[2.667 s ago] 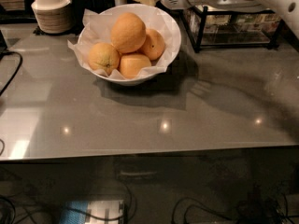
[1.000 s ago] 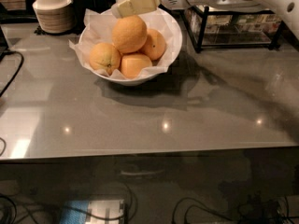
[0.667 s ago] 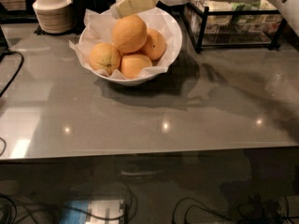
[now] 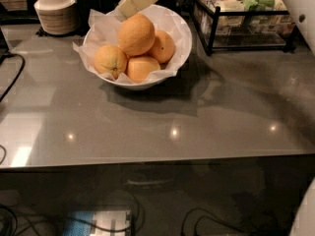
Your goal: Pick orange from white bowl
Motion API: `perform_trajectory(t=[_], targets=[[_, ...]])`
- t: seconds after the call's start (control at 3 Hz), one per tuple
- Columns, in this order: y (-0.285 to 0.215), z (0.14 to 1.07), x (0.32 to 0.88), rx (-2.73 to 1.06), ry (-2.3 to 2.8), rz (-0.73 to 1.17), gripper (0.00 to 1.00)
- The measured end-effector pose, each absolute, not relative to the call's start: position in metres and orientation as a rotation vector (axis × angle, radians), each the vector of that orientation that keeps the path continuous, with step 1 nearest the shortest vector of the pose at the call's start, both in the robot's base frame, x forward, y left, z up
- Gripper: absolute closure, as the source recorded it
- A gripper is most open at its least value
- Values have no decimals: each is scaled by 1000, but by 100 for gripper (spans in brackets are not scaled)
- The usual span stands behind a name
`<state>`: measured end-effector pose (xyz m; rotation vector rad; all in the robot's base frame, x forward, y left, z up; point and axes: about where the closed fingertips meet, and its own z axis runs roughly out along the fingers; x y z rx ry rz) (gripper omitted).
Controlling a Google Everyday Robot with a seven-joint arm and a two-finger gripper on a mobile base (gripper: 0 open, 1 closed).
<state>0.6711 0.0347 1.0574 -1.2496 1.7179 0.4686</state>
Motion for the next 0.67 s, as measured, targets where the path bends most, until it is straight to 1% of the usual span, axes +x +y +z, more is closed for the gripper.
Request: perform_trajectory(t=[0.67], targets=[[35, 1009, 638, -1496, 1902, 494, 0]])
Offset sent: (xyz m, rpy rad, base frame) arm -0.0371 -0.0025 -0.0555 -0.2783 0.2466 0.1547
